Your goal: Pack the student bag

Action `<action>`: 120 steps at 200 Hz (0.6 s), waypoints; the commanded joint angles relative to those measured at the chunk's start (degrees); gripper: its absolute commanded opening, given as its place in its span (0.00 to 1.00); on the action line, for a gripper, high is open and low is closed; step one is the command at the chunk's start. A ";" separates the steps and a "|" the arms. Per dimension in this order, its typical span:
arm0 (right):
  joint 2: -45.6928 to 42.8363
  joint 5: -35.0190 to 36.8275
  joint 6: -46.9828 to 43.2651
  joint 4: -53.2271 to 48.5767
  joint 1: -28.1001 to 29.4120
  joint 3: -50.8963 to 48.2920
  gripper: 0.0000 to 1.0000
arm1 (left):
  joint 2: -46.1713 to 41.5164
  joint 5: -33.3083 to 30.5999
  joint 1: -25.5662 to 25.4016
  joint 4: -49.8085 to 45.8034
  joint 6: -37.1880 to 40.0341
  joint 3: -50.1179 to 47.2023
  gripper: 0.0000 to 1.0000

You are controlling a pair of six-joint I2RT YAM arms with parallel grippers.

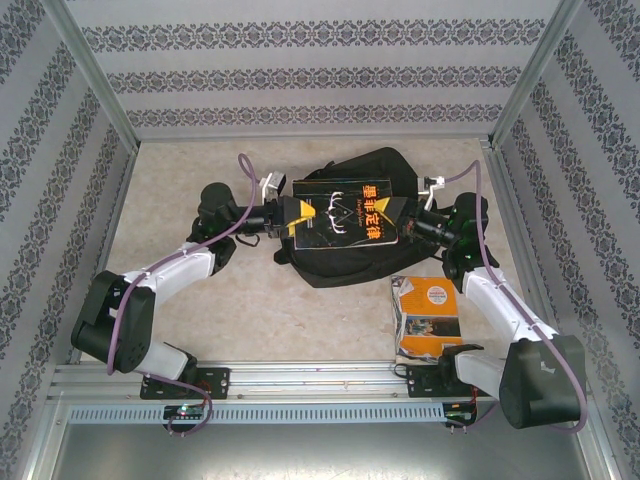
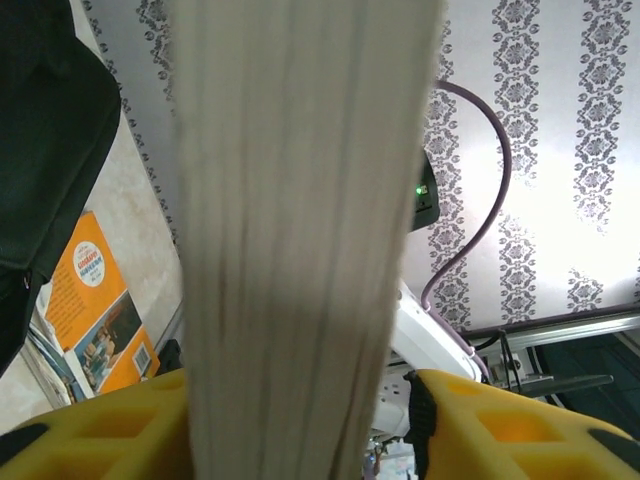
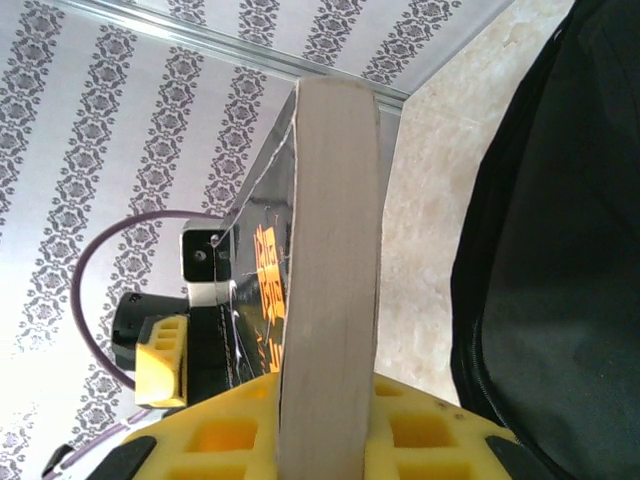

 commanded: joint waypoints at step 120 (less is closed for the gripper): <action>-6.28 32.01 -27.41 -35.17 9.05 9.28 0.53 | -24.50 -32.63 7.87 -63.93 40.18 10.30 0.00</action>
